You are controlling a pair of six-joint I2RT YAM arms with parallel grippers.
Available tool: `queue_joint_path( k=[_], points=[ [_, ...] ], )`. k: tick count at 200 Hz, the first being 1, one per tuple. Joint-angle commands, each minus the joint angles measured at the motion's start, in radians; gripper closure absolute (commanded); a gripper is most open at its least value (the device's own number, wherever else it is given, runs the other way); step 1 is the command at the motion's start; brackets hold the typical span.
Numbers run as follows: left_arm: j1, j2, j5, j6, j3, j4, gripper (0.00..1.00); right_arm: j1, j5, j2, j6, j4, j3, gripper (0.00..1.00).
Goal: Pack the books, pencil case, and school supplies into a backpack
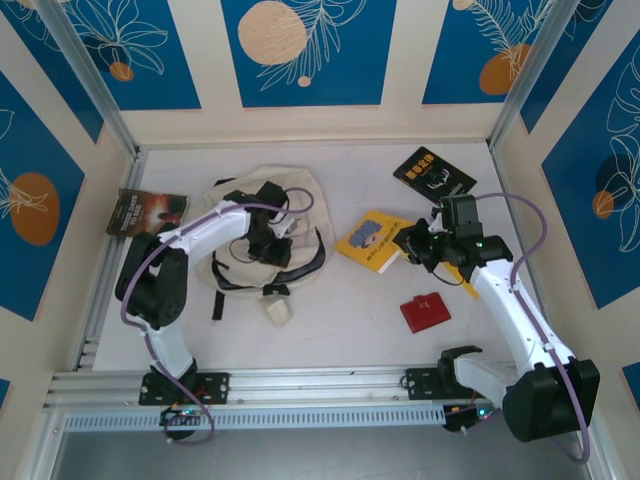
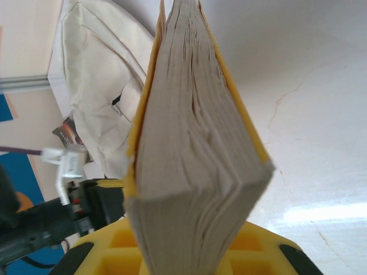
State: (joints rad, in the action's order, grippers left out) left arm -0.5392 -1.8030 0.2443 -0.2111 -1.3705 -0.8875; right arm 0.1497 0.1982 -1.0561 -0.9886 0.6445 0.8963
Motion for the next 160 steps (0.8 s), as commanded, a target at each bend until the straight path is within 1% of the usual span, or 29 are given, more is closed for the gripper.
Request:
queue_joint_path(
  k=[1, 21, 37, 54, 68, 80, 91, 106, 137, 160],
  points=[
    [-0.009, 0.035, 0.087, -0.012, -0.092, -0.015, 0.88, -0.033, 0.033, 0.032, 0.046, -0.001, 0.023, 1.0],
    [-0.01, 0.026, 0.113, -0.041, -0.189, -0.001, 0.89, -0.073, 0.032, 0.053, 0.07, 0.028, 0.025, 1.0],
    [-0.009, 0.006, 0.102, -0.069, -0.295, -0.007, 0.9, -0.105, 0.061, 0.067, 0.092, 0.035, 0.03, 1.0],
    [-0.01, -0.002, 0.089, -0.111, -0.381, 0.021, 0.9, -0.118, 0.137, 0.078, 0.114, 0.025, 0.035, 1.0],
    [-0.009, 0.0, 0.102, -0.141, -0.415, 0.066, 0.91, -0.118, 0.235, 0.085, 0.122, -0.007, 0.031, 1.0],
    [-0.009, 0.001, 0.11, -0.163, -0.433, 0.096, 0.91, -0.107, 0.31, 0.094, 0.107, -0.052, 0.013, 1.0],
    [-0.01, 0.001, 0.115, -0.171, -0.442, 0.111, 0.92, -0.08, 0.35, 0.1, 0.083, -0.095, -0.007, 1.0],
    [-0.01, 0.001, 0.12, -0.177, -0.444, 0.129, 0.92, -0.024, 0.346, 0.093, 0.054, -0.147, -0.028, 1.0],
    [-0.01, 0.002, 0.142, -0.178, -0.447, 0.136, 0.92, 0.1, 0.258, 0.018, 0.033, -0.248, -0.034, 1.0],
    [-0.009, 0.003, 0.169, -0.179, -0.451, 0.136, 0.92, 0.148, 0.221, -0.066, 0.009, -0.39, -0.029, 1.0]
  ],
)
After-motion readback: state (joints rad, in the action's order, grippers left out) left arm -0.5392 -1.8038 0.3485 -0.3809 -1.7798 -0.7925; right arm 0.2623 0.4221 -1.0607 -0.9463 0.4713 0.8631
